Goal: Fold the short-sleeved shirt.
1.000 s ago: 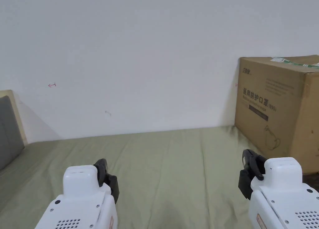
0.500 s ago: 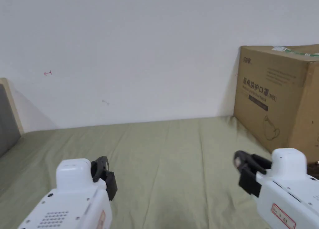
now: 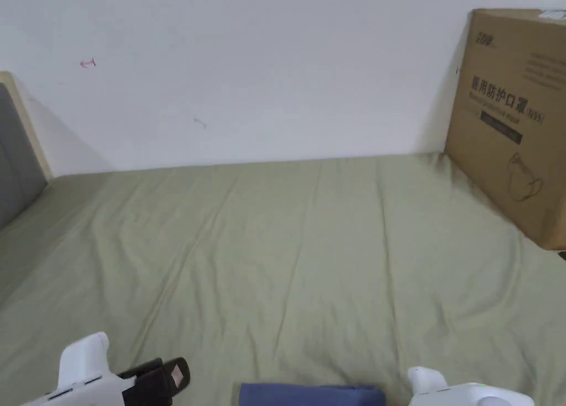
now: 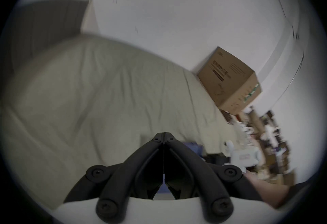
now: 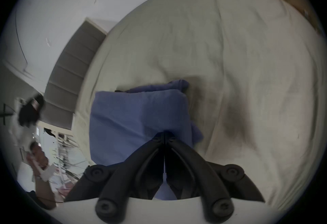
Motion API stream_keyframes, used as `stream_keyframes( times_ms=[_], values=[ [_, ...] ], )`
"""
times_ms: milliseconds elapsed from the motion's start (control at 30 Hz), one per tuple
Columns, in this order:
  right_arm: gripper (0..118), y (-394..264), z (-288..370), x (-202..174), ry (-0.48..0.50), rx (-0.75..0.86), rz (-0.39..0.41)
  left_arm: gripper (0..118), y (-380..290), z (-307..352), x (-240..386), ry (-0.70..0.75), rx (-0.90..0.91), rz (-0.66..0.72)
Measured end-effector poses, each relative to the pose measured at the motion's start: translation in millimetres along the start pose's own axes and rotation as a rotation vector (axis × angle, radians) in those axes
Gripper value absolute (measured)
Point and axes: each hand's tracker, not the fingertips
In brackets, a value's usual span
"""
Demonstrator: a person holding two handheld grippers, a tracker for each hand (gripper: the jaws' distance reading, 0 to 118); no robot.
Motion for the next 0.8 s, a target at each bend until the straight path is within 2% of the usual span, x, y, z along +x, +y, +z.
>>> stream_keyframes(
  times_ms=[33, 67, 133, 167, 200, 233, 267, 367, 400, 433, 467, 533, 567, 633, 667, 700, 733, 767, 800],
  values=[
    [1, 1.3, -0.1, 1.6, -0.012, -0.015, 0.021, 2, -1.3, -10.3, -14.3, -0.056, -0.067, 0.045],
    [1, -0.1, 0.9, 1.1, -0.015, -0.021, 0.042, 14, -3.8, -20.2, -28.5, -0.106, -0.125, 0.086],
    [1, -1.4, 2.3, 0.3, -0.019, -0.029, 0.074, 75, -10.1, -41.2, -51.0, -0.155, -0.21, 0.148],
    [1, -1.2, 2.4, 0.5, -0.02, -0.032, 0.08, 98, -16.0, -54.7, -62.4, -0.195, -0.262, 0.199],
    [1, -0.9, 2.6, 0.8, -0.019, -0.034, 0.082, 114, -22.3, -66.7, -72.1, -0.232, -0.312, 0.243],
    [1, -2.1, 2.7, -0.3, -0.018, -0.035, 0.081, 115, -29.0, -78.5, -82.3, -0.28, -0.346, 0.294],
    [1, -1.9, 2.8, 0.2, -0.016, -0.037, 0.071, 115, -35.7, -90.7, -93.6, -0.336, -0.376, 0.348],
    [1, -2.4, 2.8, 3.5, -0.002, -0.038, 0.039, 115, -59.3, -130.1, -117.1, -0.377, -0.439, 0.444],
    [1, -3.1, 2.7, 5.4, 0.005, -0.038, 0.03, 115, -65.3, -138.0, -119.1, -0.425, -0.43, 0.474],
    [1, -3.8, 2.6, 7.4, 0.015, -0.038, 0.017, 116, -64.8, -142.9, -115.2, -0.571, -0.352, 0.495],
    [1, -4.4, 2.6, 9.5, 0.025, -0.036, -0.001, 116, -67.5, -154.3, -112.1, -0.672, -0.356, 0.55],
    [1, -5.4, 1.4, 14.5, 0.047, -0.035, -0.048, 115, -79.1, -182.3, -103.5, -0.721, -0.448, 0.633],
    [1, -6.2, 1.3, 16.7, 0.059, -0.033, -0.077, 114, -83.9, -193.1, -99.0, -0.753, -0.473, 0.625],
    [1, -6.1, 1.5, 20.0, 0.074, -0.033, -0.102, 98, -88.4, -201.9, -97.1, -0.772, -0.46, 0.535],
    [1, -6.7, 1.9, 21.6, 0.077, -0.033, -0.106, 75, -91.0, -204.2, -101.7, -0.685, -0.445, 0.504],
    [1, -7.5, 2.3, 22.5, 0.081, -0.033, -0.107, 23, -92.4, -205.3, -104.2, -0.542, -0.459, 0.47],
    [1, -8.5, 2.4, 23.3, 0.086, -0.034, -0.108, 19, -95.3, -202.7, -103.6, -0.44, -0.478, 0.432],
    [1, -9.2, 1.9, 23.4, 0.078, -0.035, -0.106, 19, -88.6, -195.1, -93.2, -0.56, -0.443, 0.438],
    [1, -10.8, 2.5, 24.3, 0.086, -0.03, -0.106, 18, -86.3, -194.1, -91.0, -0.519, -0.471, 0.409]
  ],
)
